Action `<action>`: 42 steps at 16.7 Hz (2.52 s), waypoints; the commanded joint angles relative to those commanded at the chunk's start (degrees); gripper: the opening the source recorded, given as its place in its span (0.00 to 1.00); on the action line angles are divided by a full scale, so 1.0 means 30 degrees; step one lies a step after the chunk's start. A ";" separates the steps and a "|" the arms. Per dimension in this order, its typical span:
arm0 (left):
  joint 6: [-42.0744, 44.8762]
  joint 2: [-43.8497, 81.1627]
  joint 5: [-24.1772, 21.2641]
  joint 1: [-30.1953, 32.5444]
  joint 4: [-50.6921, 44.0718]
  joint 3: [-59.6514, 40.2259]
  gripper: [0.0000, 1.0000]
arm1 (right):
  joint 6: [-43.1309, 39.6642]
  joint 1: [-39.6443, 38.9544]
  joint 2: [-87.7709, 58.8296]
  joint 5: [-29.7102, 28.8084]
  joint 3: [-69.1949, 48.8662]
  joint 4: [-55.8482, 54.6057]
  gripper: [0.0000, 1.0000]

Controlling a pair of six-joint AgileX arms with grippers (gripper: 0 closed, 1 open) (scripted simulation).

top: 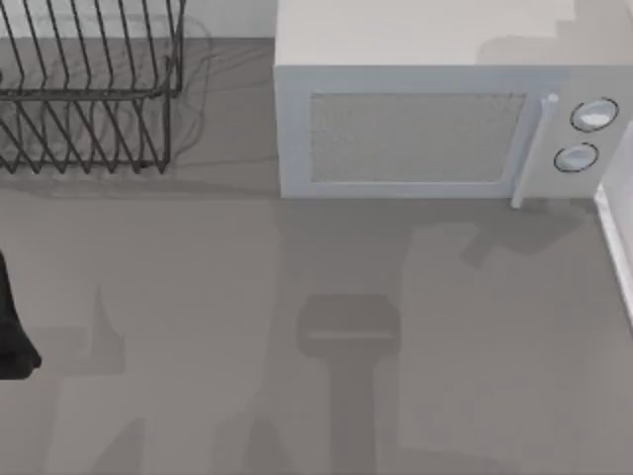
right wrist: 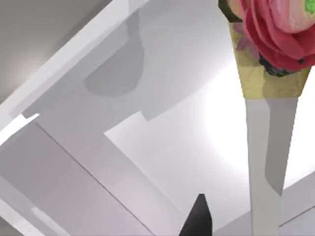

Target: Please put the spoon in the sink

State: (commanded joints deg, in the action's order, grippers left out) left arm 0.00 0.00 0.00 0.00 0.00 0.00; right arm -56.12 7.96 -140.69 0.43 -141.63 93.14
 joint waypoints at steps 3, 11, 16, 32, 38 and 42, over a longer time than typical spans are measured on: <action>0.0000 0.0000 0.0000 0.0000 0.0000 0.0000 1.00 | 0.0125 0.0123 -0.3034 -0.0032 -0.4516 0.1011 0.00; 0.0000 0.0000 0.0000 0.0000 0.0000 0.0000 1.00 | 0.0321 0.0226 -0.5607 -0.0057 -0.8222 0.1716 0.00; 0.0000 0.0000 0.0000 0.0000 0.0000 0.0000 1.00 | 0.0345 0.0231 -0.5060 -0.0047 -0.7424 0.1047 0.00; 0.0000 0.0000 0.0000 0.0000 0.0000 0.0000 1.00 | 0.0314 0.0211 -0.2749 -0.0017 0.0836 -0.4462 0.15; 0.0000 0.0000 0.0000 0.0000 0.0000 0.0000 1.00 | 0.0314 0.0211 -0.2749 -0.0017 0.0836 -0.4462 0.60; 0.0000 0.0000 0.0000 0.0000 0.0000 0.0000 1.00 | 0.0314 0.0211 -0.2749 -0.0017 0.0836 -0.4462 0.90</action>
State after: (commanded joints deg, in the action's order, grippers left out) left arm 0.00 0.00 0.00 0.00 0.00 0.00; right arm -55.18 8.59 -148.93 0.38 -139.12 79.75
